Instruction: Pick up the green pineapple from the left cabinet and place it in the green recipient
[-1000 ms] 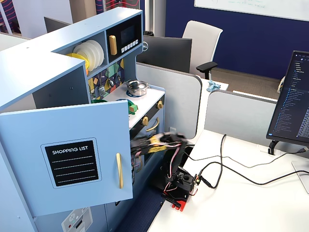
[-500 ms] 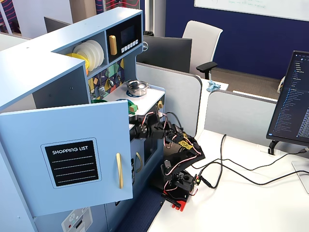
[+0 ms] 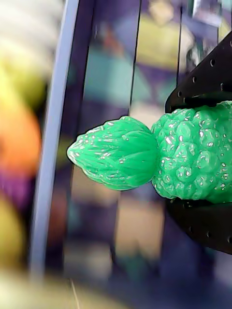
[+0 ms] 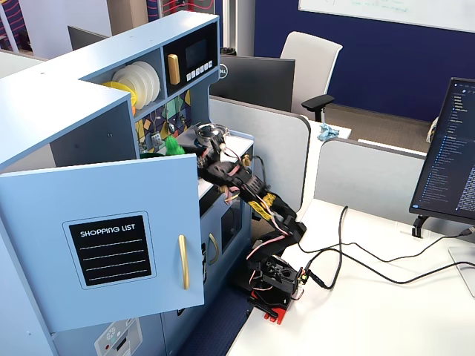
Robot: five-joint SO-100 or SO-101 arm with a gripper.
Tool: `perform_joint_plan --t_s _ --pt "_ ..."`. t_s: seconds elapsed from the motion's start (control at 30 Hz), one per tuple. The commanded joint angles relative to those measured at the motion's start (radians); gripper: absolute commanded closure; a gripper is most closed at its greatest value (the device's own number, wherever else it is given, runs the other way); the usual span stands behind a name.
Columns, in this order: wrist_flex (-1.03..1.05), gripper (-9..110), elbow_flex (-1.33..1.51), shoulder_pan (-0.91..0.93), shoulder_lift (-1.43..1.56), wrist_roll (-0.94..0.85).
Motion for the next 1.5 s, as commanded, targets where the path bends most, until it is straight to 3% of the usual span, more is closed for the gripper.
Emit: perform_joint_plan --t_s 0.0,0.17,0.6,0.7,0.87,1.13,1.3,1.47 --pt "-0.049 101 -0.250 0.084 -0.216 0.049" --pt "-0.029 101 -0.416 0.103 -0.397 0.052" --pt "0.011 101 -0.483 0.009 -0.518 0.006" --pt "0.025 95 -0.520 0.012 -0.548 0.035" --pt "0.035 76 -0.525 0.018 -0.555 0.080" --pt "0.063 75 -0.518 0.023 -0.526 0.055" --pt "0.098 78 -0.377 -0.005 -0.304 0.043" --pt "0.344 80 -0.144 -0.021 0.067 0.054"
